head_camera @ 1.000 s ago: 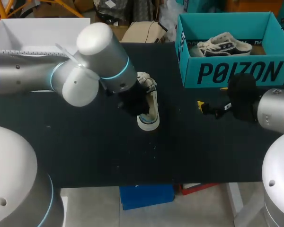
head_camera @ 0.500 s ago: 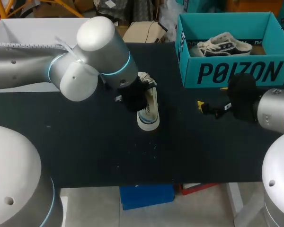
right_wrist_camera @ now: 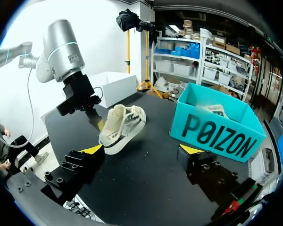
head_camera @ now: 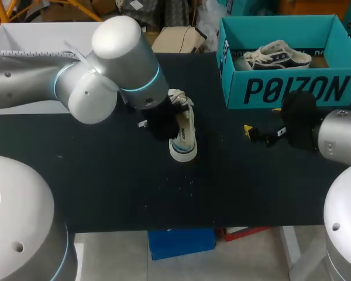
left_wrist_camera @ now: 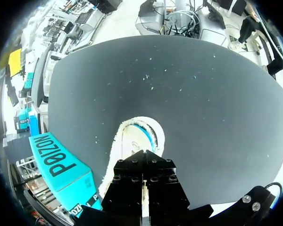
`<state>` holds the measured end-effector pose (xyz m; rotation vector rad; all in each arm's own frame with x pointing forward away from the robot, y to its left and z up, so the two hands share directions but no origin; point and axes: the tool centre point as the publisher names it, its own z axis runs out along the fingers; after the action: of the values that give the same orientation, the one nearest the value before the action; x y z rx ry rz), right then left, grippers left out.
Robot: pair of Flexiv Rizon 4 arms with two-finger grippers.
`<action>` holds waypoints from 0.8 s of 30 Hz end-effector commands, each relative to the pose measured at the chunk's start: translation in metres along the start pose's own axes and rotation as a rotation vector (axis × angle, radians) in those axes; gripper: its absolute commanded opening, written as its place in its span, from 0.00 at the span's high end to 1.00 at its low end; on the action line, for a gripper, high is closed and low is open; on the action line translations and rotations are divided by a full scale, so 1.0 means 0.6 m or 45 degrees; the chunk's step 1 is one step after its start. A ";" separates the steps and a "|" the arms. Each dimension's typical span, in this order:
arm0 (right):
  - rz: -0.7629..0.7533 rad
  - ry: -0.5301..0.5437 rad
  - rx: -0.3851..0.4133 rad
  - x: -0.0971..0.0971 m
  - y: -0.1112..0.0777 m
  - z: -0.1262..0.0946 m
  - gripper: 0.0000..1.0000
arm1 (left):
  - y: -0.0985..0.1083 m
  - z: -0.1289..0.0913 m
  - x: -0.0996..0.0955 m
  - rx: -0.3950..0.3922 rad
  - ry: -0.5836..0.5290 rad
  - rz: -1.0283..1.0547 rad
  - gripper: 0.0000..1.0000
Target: Take the shoe out of the shoebox, open the shoe tongue, remove and reinsert the insole, then place the shoe into the shoebox
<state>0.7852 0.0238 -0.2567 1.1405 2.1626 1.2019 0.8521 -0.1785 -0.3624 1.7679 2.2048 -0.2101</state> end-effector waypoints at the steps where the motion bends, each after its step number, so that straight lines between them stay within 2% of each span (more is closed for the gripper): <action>1: 0.001 0.000 0.002 0.001 0.000 0.001 0.00 | 0.003 0.011 0.002 0.015 0.001 -0.001 1.00; 17: 0.001 0.000 0.002 0.001 0.000 0.001 0.00 | 0.004 0.045 0.010 0.084 0.011 -0.028 1.00; 24: 0.001 0.000 0.002 0.001 0.000 0.001 0.00 | 0.012 0.057 0.001 0.104 0.022 -0.015 1.00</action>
<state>0.7852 0.0238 -0.2566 1.1404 2.1627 1.2018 0.8575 -0.1809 -0.3902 1.7942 2.2464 -0.2880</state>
